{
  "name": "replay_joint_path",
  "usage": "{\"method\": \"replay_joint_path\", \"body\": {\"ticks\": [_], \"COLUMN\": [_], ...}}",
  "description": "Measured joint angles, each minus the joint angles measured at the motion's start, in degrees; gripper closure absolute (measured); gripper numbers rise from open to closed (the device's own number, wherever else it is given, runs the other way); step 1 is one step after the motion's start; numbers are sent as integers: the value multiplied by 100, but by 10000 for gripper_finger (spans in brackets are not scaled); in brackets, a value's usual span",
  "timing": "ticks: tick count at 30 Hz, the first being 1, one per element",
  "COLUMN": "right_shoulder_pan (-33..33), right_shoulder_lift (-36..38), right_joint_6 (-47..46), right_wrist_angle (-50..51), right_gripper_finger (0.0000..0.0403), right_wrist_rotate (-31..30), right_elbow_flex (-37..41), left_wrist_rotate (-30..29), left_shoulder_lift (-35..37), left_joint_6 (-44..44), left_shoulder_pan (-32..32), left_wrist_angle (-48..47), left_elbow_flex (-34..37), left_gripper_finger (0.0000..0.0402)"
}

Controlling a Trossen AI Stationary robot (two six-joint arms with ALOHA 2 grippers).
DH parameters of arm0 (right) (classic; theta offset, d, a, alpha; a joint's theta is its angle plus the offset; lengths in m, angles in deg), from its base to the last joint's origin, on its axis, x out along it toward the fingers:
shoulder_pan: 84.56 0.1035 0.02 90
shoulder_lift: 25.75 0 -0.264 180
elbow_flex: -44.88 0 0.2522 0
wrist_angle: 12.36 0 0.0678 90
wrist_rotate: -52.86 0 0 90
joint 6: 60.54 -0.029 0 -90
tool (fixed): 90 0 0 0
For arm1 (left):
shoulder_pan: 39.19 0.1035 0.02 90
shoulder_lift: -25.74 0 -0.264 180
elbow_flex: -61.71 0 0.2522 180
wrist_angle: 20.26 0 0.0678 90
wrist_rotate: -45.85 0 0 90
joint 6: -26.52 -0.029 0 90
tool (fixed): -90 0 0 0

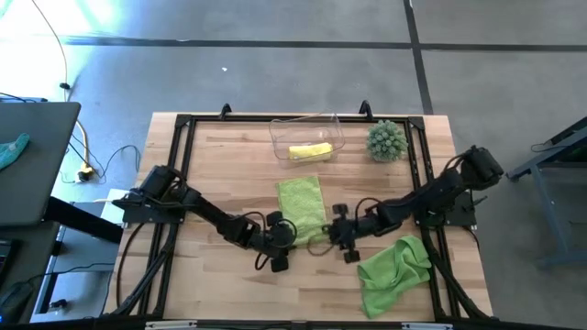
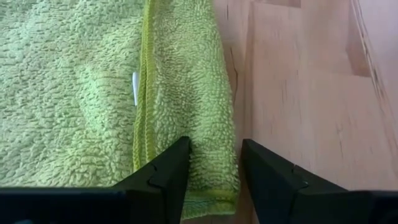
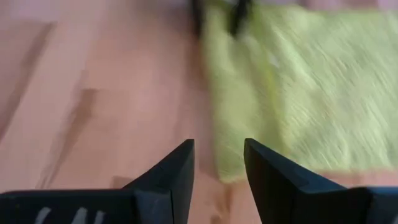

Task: Roll microfiber towels into tight, uniform cylinder then place into a basket
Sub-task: Roll the light green microfiber towel

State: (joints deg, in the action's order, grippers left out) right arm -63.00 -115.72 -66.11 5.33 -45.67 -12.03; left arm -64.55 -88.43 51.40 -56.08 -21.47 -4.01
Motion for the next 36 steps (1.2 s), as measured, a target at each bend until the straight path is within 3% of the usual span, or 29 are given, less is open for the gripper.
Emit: {"method": "replay_joint_path", "body": {"ticks": [7, 13, 18, 23, 31, 36], "right_shoulder_pan": [193, -9, -177, -313, -442, -633], "right_shoulder_lift": [-557, -997, -1143, -1157, -1172, -1176], "right_joint_6": [1007, 998, 322, -87, -756, -1282], "right_wrist_angle": [-468, -544, -317, -241, -329, -393], "right_gripper_finger": [261, 227, 228, 268, 373, 395], "right_wrist_rotate": [-483, -361, -235, 61, 188, 1259], "right_elbow_flex": [0, -19, -42, -44, -33, -58], "left_wrist_rotate": [-13, -11, 183, 679, 750, 816], "left_shoulder_lift": [-2, -2, 30, 131, 166, 323], "left_joint_6": [19, 109, 519, 1082, 1197, 1030], "left_shoulder_pan": [-6, -9, -4, -4, -4, 37], "left_wrist_angle": [-4, -4, -11, 2, -33, -117], "left_elbow_flex": [2, 4, 9, 9, 17, 28], "left_gripper_finger": [263, 263, 263, 266, 308, 326]}}
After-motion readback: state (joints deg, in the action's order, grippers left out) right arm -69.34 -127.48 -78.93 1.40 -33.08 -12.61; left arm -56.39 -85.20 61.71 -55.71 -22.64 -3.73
